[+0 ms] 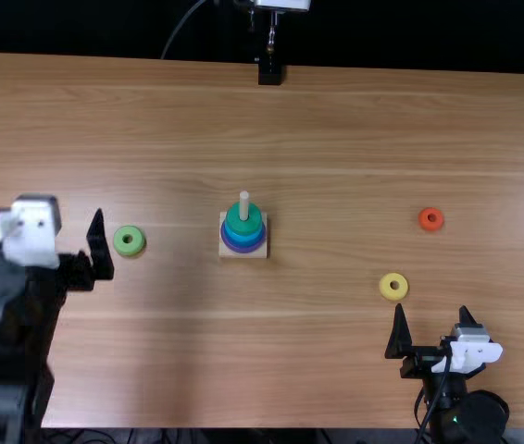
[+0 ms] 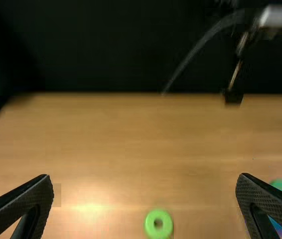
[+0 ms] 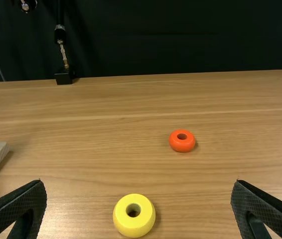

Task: Build the Hanoi tower: stack the rings onto the peg from bottom to top in this color order: purple, dark blue, light blue, dark green, light green, yellow, orange.

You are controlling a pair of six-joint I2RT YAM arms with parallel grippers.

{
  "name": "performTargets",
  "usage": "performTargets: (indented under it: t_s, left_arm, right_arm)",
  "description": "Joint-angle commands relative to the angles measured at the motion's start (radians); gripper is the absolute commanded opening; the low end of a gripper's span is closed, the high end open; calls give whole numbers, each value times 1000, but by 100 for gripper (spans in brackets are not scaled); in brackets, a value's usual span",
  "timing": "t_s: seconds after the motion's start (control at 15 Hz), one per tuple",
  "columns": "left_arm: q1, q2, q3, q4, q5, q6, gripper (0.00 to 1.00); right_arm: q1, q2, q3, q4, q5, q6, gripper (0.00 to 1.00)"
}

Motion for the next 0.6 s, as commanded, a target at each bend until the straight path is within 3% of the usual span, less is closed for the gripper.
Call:
performTargets:
  t_s: [0.0,0.13,0.33,0.47,0.53]
  left_arm:
    - [1,165,98,-28,7,10,100]
    - [1,353,210,-146,13,14,100]
    - [1,594,302,-216,51,16,100]
    - [0,705,304,-218,120,49,100]
    - [1,752,304,-222,125,73,100]
  right_arm:
    - [-10,-13,-45,-77,-6,-6,100]
    - [-10,-13,-45,-77,-6,-6,100]
    - [-10,-13,-45,-77,-6,-6,100]
    - [-10,-13,-45,-77,-6,-6,100]
    - [-10,-13,-44,-77,-6,-6,100]
